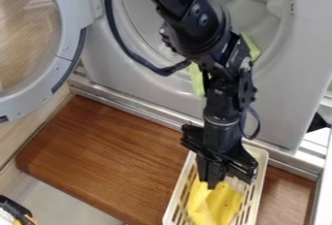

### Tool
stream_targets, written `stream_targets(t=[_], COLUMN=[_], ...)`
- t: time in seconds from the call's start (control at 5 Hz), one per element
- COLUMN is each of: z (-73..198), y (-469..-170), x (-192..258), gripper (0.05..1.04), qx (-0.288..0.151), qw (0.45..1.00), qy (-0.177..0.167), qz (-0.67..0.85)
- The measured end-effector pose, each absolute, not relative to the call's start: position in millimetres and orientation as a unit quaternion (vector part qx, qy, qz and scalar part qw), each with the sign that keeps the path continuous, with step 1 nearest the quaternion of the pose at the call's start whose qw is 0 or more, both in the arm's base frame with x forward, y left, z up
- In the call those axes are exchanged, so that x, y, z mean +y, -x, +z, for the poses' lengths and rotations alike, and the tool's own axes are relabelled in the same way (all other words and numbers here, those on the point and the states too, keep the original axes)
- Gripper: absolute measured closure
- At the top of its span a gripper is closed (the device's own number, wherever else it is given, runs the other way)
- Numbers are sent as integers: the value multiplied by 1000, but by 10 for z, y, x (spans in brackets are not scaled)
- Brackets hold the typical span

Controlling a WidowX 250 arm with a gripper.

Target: Move the yellow cloth from the basket to the tub

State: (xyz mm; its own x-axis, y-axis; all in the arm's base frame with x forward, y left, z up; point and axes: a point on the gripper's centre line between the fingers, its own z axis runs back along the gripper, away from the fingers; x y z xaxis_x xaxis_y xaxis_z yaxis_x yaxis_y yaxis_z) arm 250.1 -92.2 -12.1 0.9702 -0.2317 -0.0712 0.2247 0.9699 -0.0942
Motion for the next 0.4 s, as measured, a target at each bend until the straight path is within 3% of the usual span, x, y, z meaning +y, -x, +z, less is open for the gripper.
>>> stream_targets(t=[0.4], z=[804], y=[-2646], x=[-853], gripper=[1033], qx=[-70], qw=[985], qy=[61], qz=[-143])
